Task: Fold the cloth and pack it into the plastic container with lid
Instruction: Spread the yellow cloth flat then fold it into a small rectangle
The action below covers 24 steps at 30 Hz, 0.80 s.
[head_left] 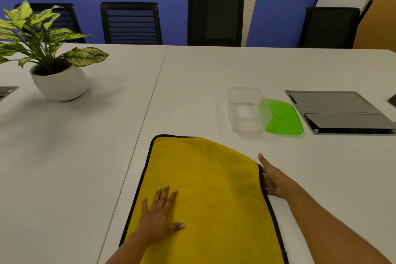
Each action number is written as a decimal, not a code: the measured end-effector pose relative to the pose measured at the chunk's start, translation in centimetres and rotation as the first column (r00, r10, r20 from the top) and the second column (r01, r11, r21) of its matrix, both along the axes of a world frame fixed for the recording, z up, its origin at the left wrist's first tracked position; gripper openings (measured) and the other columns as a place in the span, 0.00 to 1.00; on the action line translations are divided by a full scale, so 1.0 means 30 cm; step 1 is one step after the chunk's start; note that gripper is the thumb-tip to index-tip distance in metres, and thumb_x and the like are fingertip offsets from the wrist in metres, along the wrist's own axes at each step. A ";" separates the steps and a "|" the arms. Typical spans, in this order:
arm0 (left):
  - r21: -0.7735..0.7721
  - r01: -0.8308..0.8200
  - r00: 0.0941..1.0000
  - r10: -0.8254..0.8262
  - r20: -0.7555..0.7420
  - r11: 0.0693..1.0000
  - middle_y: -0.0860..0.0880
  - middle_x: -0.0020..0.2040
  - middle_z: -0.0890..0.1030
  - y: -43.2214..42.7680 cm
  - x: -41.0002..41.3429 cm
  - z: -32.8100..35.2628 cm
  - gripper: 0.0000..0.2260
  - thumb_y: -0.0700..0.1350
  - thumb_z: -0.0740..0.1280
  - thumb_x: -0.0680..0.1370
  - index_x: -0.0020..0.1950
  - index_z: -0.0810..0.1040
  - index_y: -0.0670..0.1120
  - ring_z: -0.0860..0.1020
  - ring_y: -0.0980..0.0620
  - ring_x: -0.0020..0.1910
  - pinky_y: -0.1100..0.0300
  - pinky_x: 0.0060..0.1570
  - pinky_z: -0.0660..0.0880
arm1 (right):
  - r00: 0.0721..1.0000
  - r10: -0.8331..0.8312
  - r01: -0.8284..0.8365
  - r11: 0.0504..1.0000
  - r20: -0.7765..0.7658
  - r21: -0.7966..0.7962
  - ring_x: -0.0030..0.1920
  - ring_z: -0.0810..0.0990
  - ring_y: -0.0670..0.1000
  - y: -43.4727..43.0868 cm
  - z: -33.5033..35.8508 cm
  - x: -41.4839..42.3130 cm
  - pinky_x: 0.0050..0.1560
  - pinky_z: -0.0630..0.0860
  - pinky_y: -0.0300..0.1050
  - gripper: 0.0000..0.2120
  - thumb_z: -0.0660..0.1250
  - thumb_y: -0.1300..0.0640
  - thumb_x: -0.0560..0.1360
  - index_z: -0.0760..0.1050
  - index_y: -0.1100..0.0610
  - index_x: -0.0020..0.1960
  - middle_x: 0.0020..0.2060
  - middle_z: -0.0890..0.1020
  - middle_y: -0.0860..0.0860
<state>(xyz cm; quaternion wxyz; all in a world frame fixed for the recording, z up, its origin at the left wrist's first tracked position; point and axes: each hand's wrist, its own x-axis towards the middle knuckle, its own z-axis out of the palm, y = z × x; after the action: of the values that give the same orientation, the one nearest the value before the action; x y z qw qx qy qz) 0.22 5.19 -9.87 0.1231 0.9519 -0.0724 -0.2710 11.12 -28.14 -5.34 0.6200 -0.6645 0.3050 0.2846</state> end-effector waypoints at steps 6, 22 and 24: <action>-0.026 0.003 1.000 -0.003 0.022 1.000 0.71 0.49 0.12 0.008 -0.003 -0.018 0.38 0.82 0.36 0.50 0.47 0.14 0.72 0.12 0.71 0.48 0.49 0.65 0.30 | 0.962 -0.165 0.150 0.985 0.217 0.086 0.50 0.76 0.59 0.032 0.002 0.073 0.45 0.75 0.50 0.26 0.55 0.73 0.75 0.66 0.57 0.70 0.60 0.75 0.58; -0.098 -0.228 0.951 0.243 0.190 0.969 0.51 0.78 0.45 0.003 0.000 -0.019 0.57 0.80 0.28 0.50 0.75 0.48 0.56 0.45 0.53 0.77 0.48 0.74 0.46 | 0.960 0.034 0.077 0.921 0.278 -0.381 0.51 0.72 0.53 -0.019 -0.089 -0.119 0.53 0.72 0.49 0.21 0.67 0.59 0.74 0.68 0.62 0.65 0.62 0.75 0.62; -0.145 -0.360 0.887 0.386 0.254 0.922 0.47 0.76 0.58 0.011 0.010 0.004 0.52 0.79 0.38 0.60 0.73 0.62 0.48 0.57 0.47 0.75 0.47 0.71 0.59 | 0.956 0.063 0.058 0.916 0.286 -0.398 0.50 0.73 0.54 -0.015 -0.093 -0.140 0.49 0.72 0.46 0.22 0.69 0.59 0.73 0.68 0.62 0.64 0.60 0.76 0.62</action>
<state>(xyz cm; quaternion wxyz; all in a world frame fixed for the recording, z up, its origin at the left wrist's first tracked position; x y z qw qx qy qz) 0.53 5.52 -9.74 0.2060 0.9697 0.0826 -0.1022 6.92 -28.59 -8.13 0.5080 -0.8128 0.2610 0.1151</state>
